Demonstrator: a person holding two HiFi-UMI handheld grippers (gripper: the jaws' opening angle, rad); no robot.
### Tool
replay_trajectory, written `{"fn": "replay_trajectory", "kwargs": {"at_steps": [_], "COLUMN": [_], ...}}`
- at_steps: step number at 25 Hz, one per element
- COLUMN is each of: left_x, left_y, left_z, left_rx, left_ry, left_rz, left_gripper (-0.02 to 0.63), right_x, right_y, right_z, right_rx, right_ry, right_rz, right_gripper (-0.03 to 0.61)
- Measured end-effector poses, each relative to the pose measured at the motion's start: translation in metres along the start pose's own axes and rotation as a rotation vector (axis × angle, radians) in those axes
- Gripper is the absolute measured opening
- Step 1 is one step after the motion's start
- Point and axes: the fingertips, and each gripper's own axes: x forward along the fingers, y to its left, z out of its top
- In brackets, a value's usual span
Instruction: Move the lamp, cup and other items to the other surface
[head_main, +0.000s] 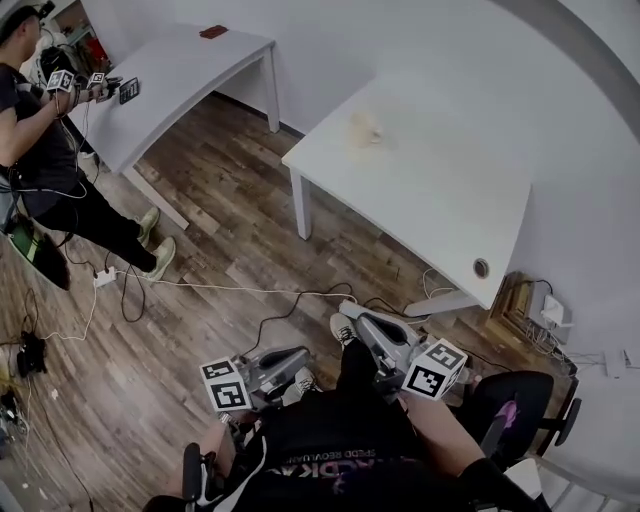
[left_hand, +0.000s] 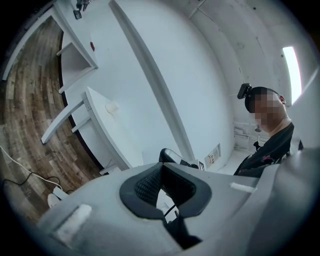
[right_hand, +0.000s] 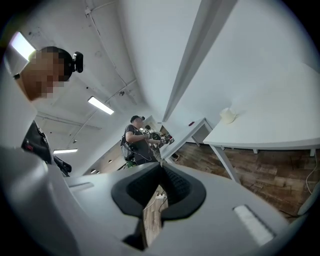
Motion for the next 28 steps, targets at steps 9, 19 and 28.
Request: {"fn": "replay_trajectory", "kwargs": {"at_steps": [9, 19, 28], "left_x": [0.012, 0.018, 0.051], "left_y": [0.007, 0.031, 0.052], "left_z": [0.056, 0.088, 0.087], "left_rx": [0.114, 0.12, 0.082], "left_ry": [-0.155, -0.295, -0.292], "left_rz": [0.126, 0.259, 0.306], "left_gripper": [0.002, 0.002, 0.002], "right_x": [0.053, 0.113, 0.179], "right_y": [-0.072, -0.219, -0.378], "right_z": [0.098, 0.176, 0.218], "right_rx": [-0.164, -0.427, -0.565], "right_ry": [0.005, 0.188, 0.453], "right_rz": [0.009, -0.147, -0.325], "right_gripper": [0.059, 0.075, 0.094]}}
